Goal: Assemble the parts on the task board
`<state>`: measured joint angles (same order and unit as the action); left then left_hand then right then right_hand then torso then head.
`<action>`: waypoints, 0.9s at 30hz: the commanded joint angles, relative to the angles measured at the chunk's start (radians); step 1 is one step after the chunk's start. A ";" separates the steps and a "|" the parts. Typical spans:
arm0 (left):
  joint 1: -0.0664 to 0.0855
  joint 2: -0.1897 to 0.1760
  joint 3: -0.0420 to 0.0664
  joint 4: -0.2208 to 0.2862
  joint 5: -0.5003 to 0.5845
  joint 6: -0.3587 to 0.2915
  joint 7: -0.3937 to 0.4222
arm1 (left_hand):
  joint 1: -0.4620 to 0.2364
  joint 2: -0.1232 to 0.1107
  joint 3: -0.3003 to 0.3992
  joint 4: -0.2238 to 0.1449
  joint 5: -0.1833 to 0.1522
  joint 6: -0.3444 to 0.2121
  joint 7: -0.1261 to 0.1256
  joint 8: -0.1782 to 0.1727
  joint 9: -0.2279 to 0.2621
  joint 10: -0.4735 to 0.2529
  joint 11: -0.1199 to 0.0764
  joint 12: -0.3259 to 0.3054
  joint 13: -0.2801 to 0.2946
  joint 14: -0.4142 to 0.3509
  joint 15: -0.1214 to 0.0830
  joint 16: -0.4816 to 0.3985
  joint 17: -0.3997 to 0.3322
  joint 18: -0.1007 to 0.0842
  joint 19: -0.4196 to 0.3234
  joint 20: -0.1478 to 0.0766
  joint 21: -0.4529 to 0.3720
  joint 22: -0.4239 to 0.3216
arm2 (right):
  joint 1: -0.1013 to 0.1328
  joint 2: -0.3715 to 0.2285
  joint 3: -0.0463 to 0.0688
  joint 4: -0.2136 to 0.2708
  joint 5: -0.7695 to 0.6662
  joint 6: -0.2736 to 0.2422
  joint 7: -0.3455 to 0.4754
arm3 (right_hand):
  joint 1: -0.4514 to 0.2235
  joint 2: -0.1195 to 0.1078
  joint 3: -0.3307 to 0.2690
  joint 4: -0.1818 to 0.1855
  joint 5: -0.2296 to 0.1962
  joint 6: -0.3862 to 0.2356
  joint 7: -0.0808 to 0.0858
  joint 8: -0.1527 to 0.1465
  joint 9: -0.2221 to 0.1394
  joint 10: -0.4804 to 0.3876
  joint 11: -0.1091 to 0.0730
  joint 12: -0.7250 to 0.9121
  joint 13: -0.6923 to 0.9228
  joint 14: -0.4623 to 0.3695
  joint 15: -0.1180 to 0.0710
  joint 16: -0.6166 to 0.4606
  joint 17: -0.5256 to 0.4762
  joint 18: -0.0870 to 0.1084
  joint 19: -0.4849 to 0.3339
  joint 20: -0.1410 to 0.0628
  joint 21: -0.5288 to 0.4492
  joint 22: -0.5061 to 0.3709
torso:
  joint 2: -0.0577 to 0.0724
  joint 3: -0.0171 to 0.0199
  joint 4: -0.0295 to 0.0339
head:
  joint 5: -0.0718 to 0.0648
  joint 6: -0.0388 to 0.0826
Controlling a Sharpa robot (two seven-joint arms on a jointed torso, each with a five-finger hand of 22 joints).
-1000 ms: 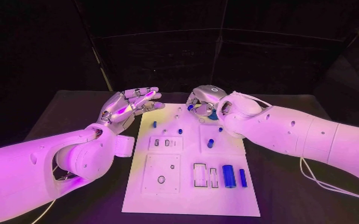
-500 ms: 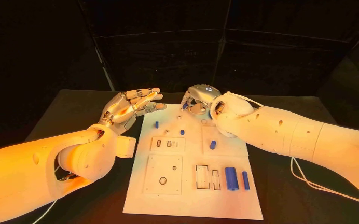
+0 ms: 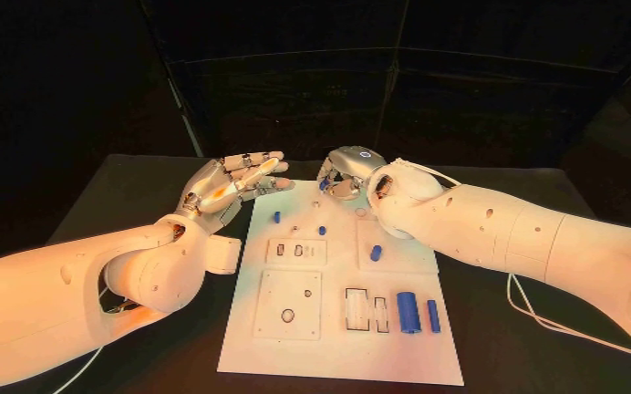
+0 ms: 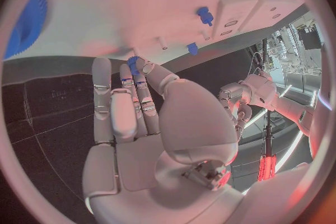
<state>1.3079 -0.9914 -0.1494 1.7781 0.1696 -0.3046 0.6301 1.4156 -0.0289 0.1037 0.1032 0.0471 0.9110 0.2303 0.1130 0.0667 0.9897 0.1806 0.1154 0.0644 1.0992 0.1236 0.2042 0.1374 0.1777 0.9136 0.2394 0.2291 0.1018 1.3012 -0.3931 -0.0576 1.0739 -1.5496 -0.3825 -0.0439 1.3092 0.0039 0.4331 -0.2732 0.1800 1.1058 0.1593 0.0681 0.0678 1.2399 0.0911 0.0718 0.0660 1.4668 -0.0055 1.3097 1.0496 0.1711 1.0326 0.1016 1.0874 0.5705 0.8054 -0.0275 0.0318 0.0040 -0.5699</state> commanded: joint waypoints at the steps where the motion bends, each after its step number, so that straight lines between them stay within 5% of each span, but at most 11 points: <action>1: 0.003 0.001 0.001 0.000 -0.005 0.013 0.004 | -0.002 0.008 -0.001 -0.007 -0.001 -0.001 0.015 -0.005 -0.001 -0.001 0.006 -0.006 0.000 0.002 0.007 -0.005 0.000 0.002 0.005 0.001 -0.006 -0.001 | 0.001 0.002 -0.001 0.001 0.002 0.030 0.005 | -0.004 -0.003 0.006 0.002 -0.005 -0.006 0.003 -0.003 -0.001 0.004 -0.006 -0.006 0.002 0.020 0.003 0.006 0.001 0.014 -0.008 -0.001 0.006 0.000 | 0.001 0.0004 -0.0010 | 0.001 0.000; 27: 0.005 0.001 0.001 -0.005 -0.005 0.011 0.004 | -0.003 0.009 -0.002 -0.009 -0.001 -0.001 0.016 -0.006 -0.001 -0.002 0.007 -0.008 0.000 0.001 0.008 -0.008 0.000 0.002 0.005 0.001 -0.008 -0.002 | 0.000 0.004 -0.001 0.000 0.007 0.008 0.004 | -0.025 -0.031 0.020 0.016 -0.006 -0.050 0.018 -0.006 -0.003 -0.050 0.010 -0.010 -0.002 0.018 0.016 0.013 0.004 0.014 -0.014 0.011 0.011 -0.002 | 0.004 -0.0002 0.0003 | 0.004 -0.004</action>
<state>1.3106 -0.9912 -0.1494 1.7729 0.1696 -0.3046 0.6300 1.4156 -0.0289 0.1009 0.1004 0.0471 0.9111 0.2302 0.1131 0.0668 0.9898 0.1805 0.1112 0.0644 1.0992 0.1236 0.1996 0.1374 0.1777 0.9136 0.2394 0.2246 0.1006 1.3000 -0.3892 -0.0584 1.0736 -1.5456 -0.3658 -0.0424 1.2839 -0.0213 0.4485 -0.2579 0.1804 1.0614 0.1785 0.0644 0.0655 1.1966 0.1017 0.0644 0.0647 1.4667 0.0020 1.3186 1.0531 0.1710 1.0211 0.1065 1.0918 0.5699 0.8089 -0.0271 0.0314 0.0074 -0.5740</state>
